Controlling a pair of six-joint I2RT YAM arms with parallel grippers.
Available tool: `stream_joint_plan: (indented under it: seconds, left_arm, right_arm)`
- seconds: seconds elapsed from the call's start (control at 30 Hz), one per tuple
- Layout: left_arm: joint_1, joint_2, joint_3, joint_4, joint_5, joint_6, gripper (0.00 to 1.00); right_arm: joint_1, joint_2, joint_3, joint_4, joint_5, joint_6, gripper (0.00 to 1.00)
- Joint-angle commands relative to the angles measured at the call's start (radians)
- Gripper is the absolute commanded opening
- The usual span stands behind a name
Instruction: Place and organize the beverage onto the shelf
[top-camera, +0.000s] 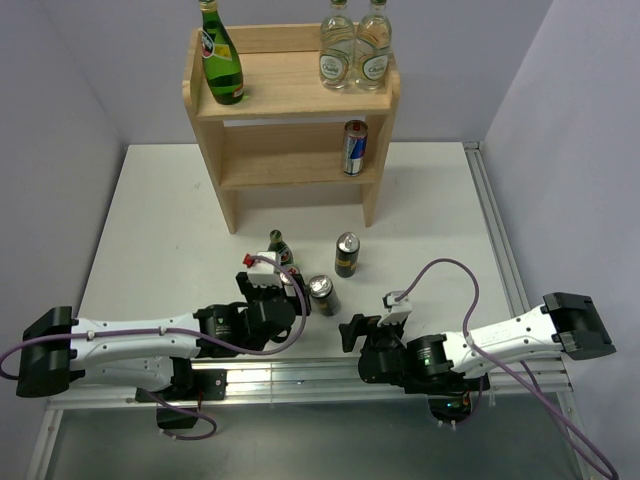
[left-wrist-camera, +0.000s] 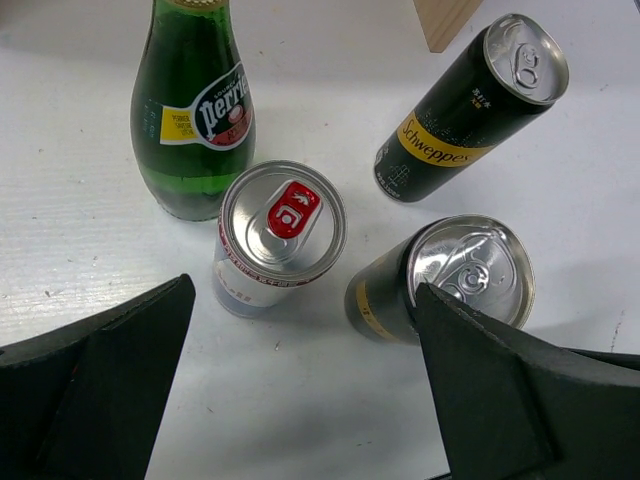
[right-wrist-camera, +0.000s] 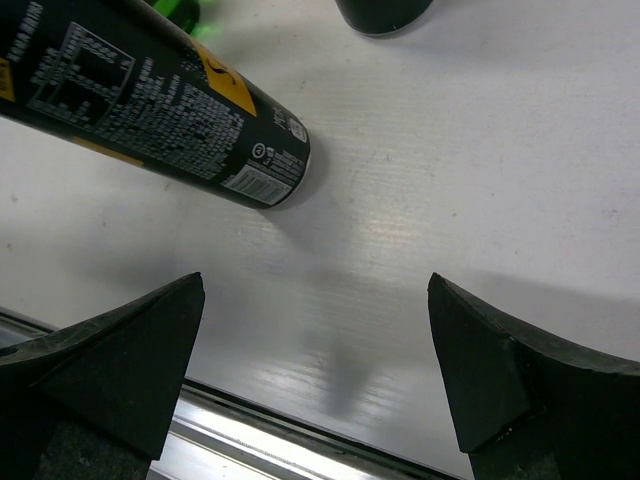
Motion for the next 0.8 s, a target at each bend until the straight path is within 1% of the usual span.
stream_joint_plan:
  seconds: [0.0,0.2,0.5,0.6,0.67,0.77]
  left_arm:
    - [-0.013,0.014,0.009,0.000,0.005,0.033,0.99]
    - [-0.024,-0.001,0.041,-0.020,-0.024,0.051,0.99]
    - [-0.026,-0.008,0.173,-0.019,-0.040,0.165,0.99]
    - [-0.026,-0.004,0.194,-0.026,-0.038,0.171,0.99]
    - [-0.026,-0.014,0.176,-0.027,-0.035,0.162,0.99]
    - [-0.035,-0.032,0.106,-0.051,-0.049,0.091,0.99]
  right_arm:
    - [0.007,0.010,-0.016,0.026,0.037,0.033,1.00]
    - [0.007,0.019,-0.020,0.036,0.037,0.040,1.00]
    - [0.007,0.041,-0.029,0.056,0.039,0.043,1.00]
    - [0.007,0.041,-0.028,0.052,0.039,0.046,1.00]
    - [0.007,0.038,-0.029,0.052,0.037,0.046,1.00]
    - [0.007,0.028,-0.036,0.056,0.036,0.043,1.00]
